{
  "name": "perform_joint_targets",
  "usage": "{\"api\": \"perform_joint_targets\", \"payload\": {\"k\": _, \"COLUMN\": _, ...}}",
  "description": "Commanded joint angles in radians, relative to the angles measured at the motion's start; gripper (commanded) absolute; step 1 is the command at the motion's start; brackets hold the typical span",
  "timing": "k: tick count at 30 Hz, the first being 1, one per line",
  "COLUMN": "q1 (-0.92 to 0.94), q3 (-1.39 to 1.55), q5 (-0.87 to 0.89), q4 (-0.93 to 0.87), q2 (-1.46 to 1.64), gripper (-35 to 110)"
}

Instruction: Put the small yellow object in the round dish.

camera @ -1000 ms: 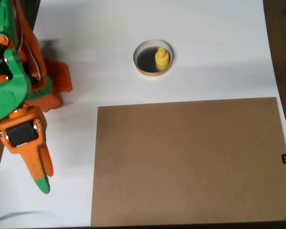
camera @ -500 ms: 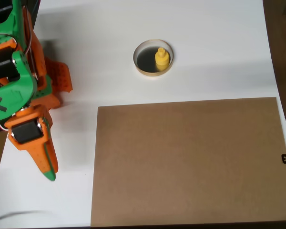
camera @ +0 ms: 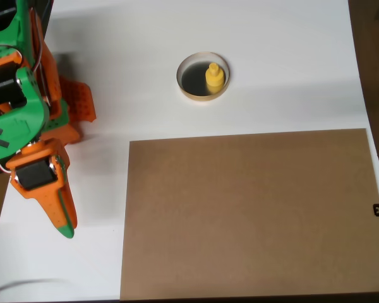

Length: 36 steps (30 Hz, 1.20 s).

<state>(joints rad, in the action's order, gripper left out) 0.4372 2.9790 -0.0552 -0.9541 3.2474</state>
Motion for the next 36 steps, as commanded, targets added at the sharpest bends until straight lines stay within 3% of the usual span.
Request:
{"api": "perform_joint_targets", "payload": {"k": 1, "q1": 0.017, "q3": -0.002, "q5": -0.009, "q4": 0.005, "q2": 0.020, "gripper": 5}}
{"api": "perform_joint_targets", "payload": {"k": 8, "q1": 0.025, "q3": 0.003, "q5": -0.005, "q4": 0.023, "q2": 0.020, "gripper": 10}}
{"api": "perform_joint_targets", "payload": {"k": 36, "q1": 0.025, "q3": 0.005, "q5": -0.003, "q4": 0.023, "q2": 0.020, "gripper": 3}}
